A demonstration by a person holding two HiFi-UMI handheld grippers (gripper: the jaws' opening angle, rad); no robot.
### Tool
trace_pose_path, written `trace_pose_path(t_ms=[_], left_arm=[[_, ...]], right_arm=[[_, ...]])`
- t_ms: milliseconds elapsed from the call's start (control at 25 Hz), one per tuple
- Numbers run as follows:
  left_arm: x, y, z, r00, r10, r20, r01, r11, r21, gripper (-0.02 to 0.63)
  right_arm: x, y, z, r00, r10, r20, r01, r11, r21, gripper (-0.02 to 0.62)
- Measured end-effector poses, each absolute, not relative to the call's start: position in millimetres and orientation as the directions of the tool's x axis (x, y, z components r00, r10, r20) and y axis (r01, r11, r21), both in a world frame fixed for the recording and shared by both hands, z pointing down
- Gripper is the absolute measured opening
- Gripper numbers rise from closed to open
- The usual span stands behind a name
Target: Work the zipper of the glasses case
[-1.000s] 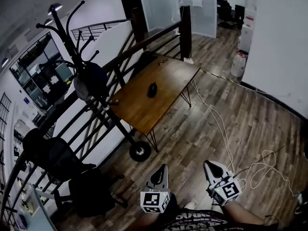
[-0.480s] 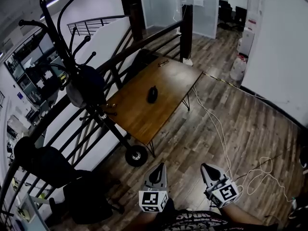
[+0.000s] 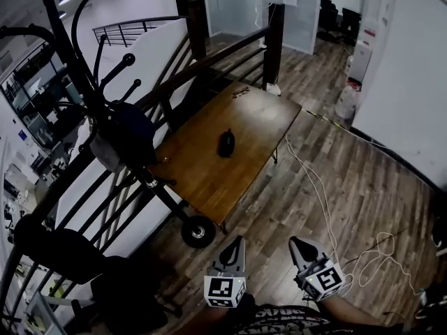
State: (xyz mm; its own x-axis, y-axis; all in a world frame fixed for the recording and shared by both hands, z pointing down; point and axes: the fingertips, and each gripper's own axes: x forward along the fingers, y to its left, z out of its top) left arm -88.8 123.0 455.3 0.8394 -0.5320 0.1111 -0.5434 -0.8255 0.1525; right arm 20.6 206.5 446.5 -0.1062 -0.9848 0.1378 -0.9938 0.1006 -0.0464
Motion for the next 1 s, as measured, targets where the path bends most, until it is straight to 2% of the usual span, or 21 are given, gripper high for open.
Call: trace_pose_path(t_ms=[480, 680, 1000], left_arm=[[-102, 57, 451, 0.86, -0.503, 0.086, -0.51, -0.842, 0.174, 0.006], [-100, 46, 451, 0.868, -0.491, 0.074, -0.495, -0.845, 0.202, 0.006], [-101, 39, 452, 0.863, -0.499, 0.08, -0.505, -0.842, 0.19, 0.006]], right_arm=[[-2, 139, 433, -0.093, -0.986, 0.136, -0.996, 0.091, -0.02, -0.002], [-2, 142, 427, -0.052, -0.988, 0.148, -0.998, 0.056, 0.018, -0.002], [2, 128, 426, -0.073, -0.988, 0.134, -0.997, 0.075, 0.012, -0.002]])
